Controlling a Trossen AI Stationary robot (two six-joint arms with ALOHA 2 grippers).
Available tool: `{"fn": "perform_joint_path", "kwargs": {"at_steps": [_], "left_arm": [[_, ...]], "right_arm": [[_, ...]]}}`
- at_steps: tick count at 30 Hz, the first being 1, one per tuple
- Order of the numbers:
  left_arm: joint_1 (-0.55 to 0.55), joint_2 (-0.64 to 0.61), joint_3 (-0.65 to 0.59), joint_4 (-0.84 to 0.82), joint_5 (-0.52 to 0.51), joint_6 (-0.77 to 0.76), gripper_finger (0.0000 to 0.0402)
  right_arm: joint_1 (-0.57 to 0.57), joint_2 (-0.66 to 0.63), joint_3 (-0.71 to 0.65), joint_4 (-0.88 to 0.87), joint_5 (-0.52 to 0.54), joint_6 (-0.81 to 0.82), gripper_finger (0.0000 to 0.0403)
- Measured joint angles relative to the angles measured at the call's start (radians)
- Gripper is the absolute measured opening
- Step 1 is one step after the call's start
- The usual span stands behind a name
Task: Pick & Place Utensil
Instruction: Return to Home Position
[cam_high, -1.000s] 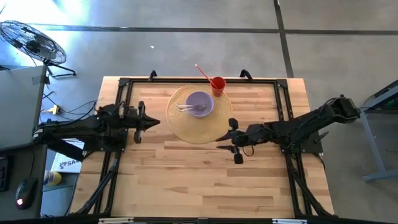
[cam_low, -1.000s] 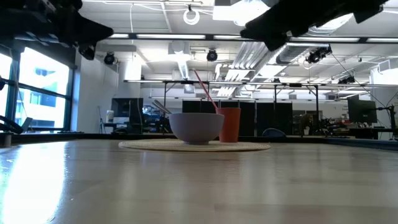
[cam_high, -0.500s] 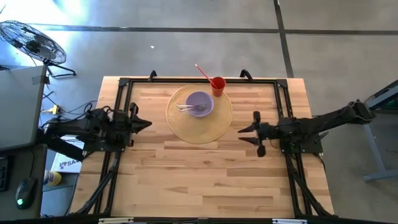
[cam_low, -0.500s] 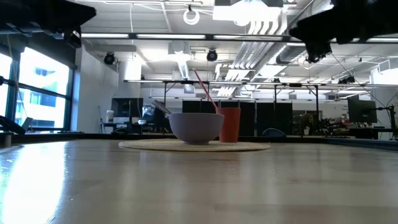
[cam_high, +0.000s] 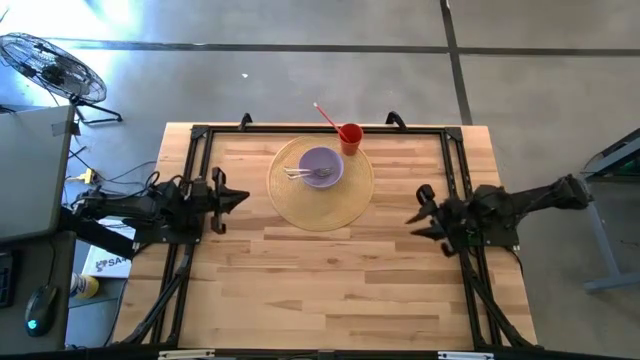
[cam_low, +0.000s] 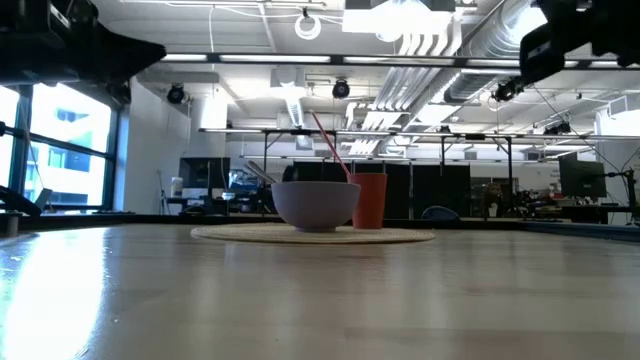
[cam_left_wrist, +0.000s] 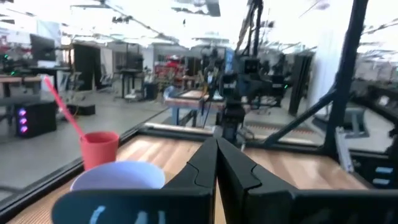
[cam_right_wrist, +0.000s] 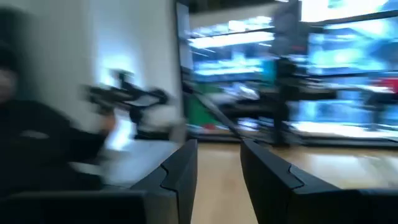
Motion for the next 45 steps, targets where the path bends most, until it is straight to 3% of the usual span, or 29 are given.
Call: {"fn": "perform_joint_path", "kwargs": {"at_steps": [4, 15, 26, 32, 39, 45], "left_arm": [[0.000, 0.001, 0.001, -0.015, 0.012, 0.000, 0.0001], [0.000, 0.001, 0.001, -0.040, -0.041, -0.001, 0.0001], [0.000, 0.004, -0.013, -0.044, -0.062, 0.023, 0.0001], [0.000, 0.004, -0.015, -0.086, -0.032, 0.014, 0.0001], [0.000, 0.004, -0.016, -0.096, -0.087, -0.002, 0.0001], [0.000, 0.004, -0.017, -0.122, -0.075, 0.000, 0.0001]], "right_arm": [[-0.015, -0.088, -0.022, -0.016, -0.131, 0.046, 0.0116], [-0.083, -0.141, -0.095, -0.060, -0.123, 0.119, 0.0116], [-0.132, -0.143, -0.095, 0.112, -0.389, 0.067, 0.0116], [-0.210, -0.143, -0.095, 0.038, -0.346, 0.072, 0.0116], [-0.268, -0.142, -0.095, -0.018, -0.333, 0.027, 0.0116], [-0.273, -0.141, -0.095, -0.090, -0.183, -0.022, 0.0116]]}}
